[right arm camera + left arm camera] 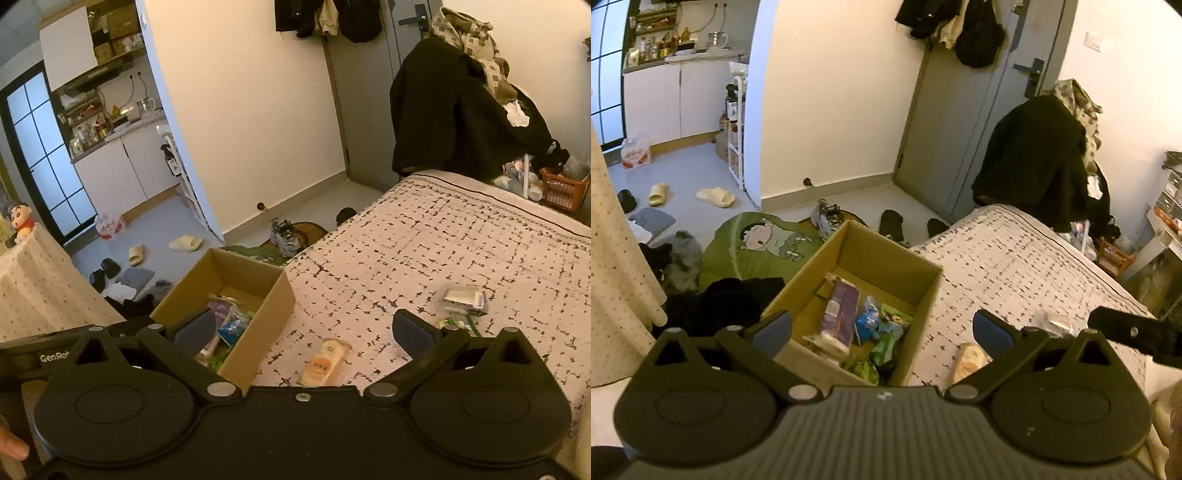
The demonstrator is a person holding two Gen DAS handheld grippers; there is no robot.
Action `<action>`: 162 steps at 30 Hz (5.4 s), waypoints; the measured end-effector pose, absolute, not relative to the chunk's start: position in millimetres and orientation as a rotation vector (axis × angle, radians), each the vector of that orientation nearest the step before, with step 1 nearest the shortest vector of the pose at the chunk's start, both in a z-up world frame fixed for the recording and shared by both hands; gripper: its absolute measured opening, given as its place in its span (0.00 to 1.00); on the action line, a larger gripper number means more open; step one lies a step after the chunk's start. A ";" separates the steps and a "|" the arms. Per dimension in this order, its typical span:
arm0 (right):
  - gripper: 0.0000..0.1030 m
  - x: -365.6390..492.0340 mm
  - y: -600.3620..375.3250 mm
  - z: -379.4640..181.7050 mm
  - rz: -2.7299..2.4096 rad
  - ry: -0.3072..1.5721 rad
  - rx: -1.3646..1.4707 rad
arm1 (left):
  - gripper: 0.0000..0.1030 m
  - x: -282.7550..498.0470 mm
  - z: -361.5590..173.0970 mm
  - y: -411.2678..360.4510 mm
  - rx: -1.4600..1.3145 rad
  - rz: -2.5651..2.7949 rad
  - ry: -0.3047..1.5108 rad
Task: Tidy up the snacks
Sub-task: 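Move both open grippers back over the remaining snacks, then grasp the cream biscuit packet with the left gripper while the right grasps the orange cracker packet, then carry the biscuit and cracker packets over the cardboard box with both grippers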
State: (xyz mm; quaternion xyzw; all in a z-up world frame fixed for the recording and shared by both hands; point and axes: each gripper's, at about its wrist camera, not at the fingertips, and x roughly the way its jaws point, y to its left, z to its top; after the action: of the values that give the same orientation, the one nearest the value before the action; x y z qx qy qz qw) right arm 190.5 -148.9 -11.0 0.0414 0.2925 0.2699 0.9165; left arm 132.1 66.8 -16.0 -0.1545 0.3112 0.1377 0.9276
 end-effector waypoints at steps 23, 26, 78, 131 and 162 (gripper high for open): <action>1.00 193.3 -176.2 -21.2 0.602 0.603 -0.038 | 1.00 129.9 -42.0 34.1 -0.377 0.241 0.759; 1.00 194.0 -186.6 -26.1 0.597 0.617 -0.070 | 1.00 131.0 -46.4 28.6 -0.397 0.223 0.761; 0.65 284.9 -214.5 -147.2 0.468 1.039 -0.036 | 0.73 237.2 -161.2 -31.5 -0.479 0.208 0.836; 0.01 291.6 -195.8 -161.3 0.446 0.998 -0.120 | 0.00 234.1 -164.6 -28.7 -0.454 0.512 0.768; 0.01 229.2 -147.8 -90.7 0.551 0.671 0.073 | 0.00 171.7 -55.8 8.7 -0.422 0.370 0.483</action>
State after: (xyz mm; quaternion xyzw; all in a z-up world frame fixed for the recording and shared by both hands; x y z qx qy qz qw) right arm 229.2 -147.8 -90.7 0.0354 0.3251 0.2669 0.9066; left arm 171.7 8.7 -55.8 -0.2064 0.2361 0.1808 0.9322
